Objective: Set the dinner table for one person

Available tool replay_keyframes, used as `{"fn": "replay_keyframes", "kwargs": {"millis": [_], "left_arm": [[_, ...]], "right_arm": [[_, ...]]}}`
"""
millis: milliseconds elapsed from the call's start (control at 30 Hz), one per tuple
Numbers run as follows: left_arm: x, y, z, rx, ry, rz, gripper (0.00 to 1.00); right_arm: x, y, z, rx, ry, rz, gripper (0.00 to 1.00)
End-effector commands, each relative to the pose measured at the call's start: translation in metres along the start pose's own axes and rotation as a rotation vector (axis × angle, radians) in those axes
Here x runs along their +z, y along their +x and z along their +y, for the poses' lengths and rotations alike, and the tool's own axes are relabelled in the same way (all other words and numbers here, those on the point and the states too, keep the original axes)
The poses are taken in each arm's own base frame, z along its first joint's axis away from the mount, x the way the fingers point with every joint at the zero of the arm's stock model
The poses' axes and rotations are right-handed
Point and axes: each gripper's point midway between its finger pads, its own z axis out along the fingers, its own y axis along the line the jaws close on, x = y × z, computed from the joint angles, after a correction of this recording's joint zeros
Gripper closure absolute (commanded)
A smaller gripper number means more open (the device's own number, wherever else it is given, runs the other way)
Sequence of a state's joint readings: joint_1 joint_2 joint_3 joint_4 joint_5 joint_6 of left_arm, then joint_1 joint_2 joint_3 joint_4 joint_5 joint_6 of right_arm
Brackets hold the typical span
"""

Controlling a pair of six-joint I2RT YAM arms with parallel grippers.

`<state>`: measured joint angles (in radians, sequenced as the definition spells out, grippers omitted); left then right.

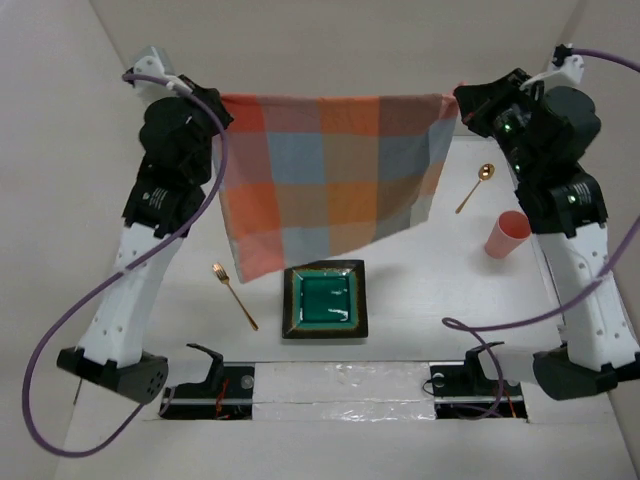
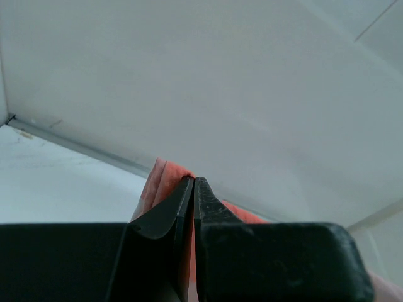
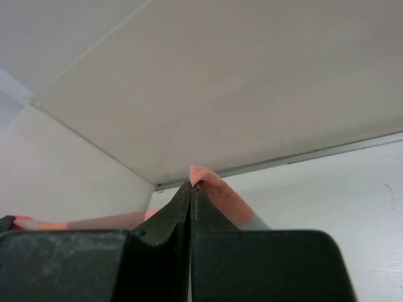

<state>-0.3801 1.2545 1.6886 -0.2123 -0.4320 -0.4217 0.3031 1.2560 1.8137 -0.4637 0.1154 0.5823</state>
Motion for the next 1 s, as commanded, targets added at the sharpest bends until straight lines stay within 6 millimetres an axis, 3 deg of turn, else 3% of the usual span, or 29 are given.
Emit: {"fn": "replay_keyframes", "kwargs": {"millis": [0, 33, 67, 100, 133, 167, 200, 233, 267, 300, 333, 367, 400, 500, 533, 567, 600, 633, 667, 700, 733, 800, 833, 867, 967], "left_arm": [[0.045, 0.068, 0.012, 0.062, -0.05, 0.13, 1.0], [0.055, 0.071, 0.006, 0.054, -0.013, 0.154, 1.0], [0.075, 0.084, 0.018, 0.057, -0.036, 0.182, 1.0], [0.084, 0.085, 0.019, 0.044, -0.033, 0.18, 1.0], [0.093, 0.072, 0.013, 0.034, -0.015, 0.136, 1.0], [0.116, 0.079, 0.026, 0.041, -0.041, 0.149, 1.0], [0.126, 0.076, 0.029, 0.02, -0.047, 0.161, 1.0], [0.13, 0.048, 0.009, -0.005, 0.013, 0.152, 1.0], [0.15, 0.062, 0.015, -0.005, -0.002, 0.184, 1.0], [0.154, 0.053, 0.012, -0.012, 0.009, 0.174, 1.0], [0.155, 0.043, 0.001, -0.041, 0.053, 0.148, 1.0], [0.148, 0.029, 0.001, -0.066, 0.068, 0.123, 1.0], [0.146, 0.023, -0.001, -0.087, 0.084, 0.115, 1.0], [0.13, 0.016, -0.008, -0.113, 0.117, 0.123, 1.0], [0.131, 0.036, 0.001, -0.11, 0.102, 0.16, 1.0], [0.121, 0.033, 0.008, -0.113, 0.093, 0.154, 1.0], [0.117, 0.041, 0.012, -0.116, 0.094, 0.167, 1.0], [0.117, 0.082, 0.034, -0.11, 0.059, 0.228, 1.0], [0.105, 0.088, 0.039, -0.126, 0.059, 0.234, 1.0], [0.099, 0.106, 0.044, -0.135, 0.07, 0.271, 1.0], [0.093, 0.149, 0.066, -0.13, 0.038, 0.346, 1.0], [0.08, 0.176, 0.081, -0.142, 0.026, 0.389, 1.0], [0.069, 0.215, 0.099, -0.146, 0.01, 0.459, 1.0], [0.062, 0.231, 0.107, -0.149, 0.007, 0.486, 1.0], [0.043, 0.292, 0.137, -0.177, -0.036, 0.59, 1.0]], "right_arm": [[0.051, 0.05, -0.036, -0.028, 0.069, 0.137, 1.0], [0.061, 0.052, -0.036, -0.027, 0.069, 0.135, 1.0], [0.071, 0.051, -0.04, -0.027, 0.074, 0.128, 1.0], [0.09, 0.069, -0.049, -0.028, 0.089, 0.167, 1.0], [0.099, 0.07, -0.05, -0.033, 0.09, 0.163, 1.0], [0.108, 0.06, -0.042, -0.033, 0.071, 0.135, 1.0], [0.129, 0.072, -0.054, -0.034, 0.095, 0.161, 1.0], [0.138, 0.072, -0.054, -0.037, 0.096, 0.159, 1.0], [0.141, 0.051, -0.04, -0.035, 0.07, 0.116, 1.0], [0.149, 0.046, -0.042, -0.032, 0.072, 0.109, 1.0], [0.163, 0.061, -0.051, -0.032, 0.094, 0.143, 1.0], [0.166, 0.053, -0.052, -0.024, 0.098, 0.13, 1.0], [0.164, 0.035, -0.035, -0.018, 0.055, 0.095, 1.0], [0.162, 0.034, -0.04, -0.014, 0.062, 0.096, 1.0], [0.162, 0.037, -0.042, -0.015, 0.062, 0.097, 1.0], [0.15, 0.028, -0.042, -0.012, 0.06, 0.08, 1.0], [0.148, 0.038, -0.047, -0.004, 0.063, 0.099, 1.0], [0.15, 0.081, -0.084, 0.002, 0.139, 0.186, 1.0], [0.141, 0.086, -0.079, 0.022, 0.104, 0.196, 1.0], [0.137, 0.101, -0.093, 0.032, 0.118, 0.23, 1.0], [0.13, 0.144, -0.129, 0.04, 0.185, 0.306, 1.0], [0.114, 0.172, -0.15, 0.057, 0.212, 0.354, 1.0], [0.111, 0.183, -0.164, 0.064, 0.228, 0.363, 1.0], [0.097, 0.221, -0.19, 0.071, 0.281, 0.439, 1.0], [0.08, 0.269, -0.23, 0.09, 0.345, 0.55, 1.0]]}}
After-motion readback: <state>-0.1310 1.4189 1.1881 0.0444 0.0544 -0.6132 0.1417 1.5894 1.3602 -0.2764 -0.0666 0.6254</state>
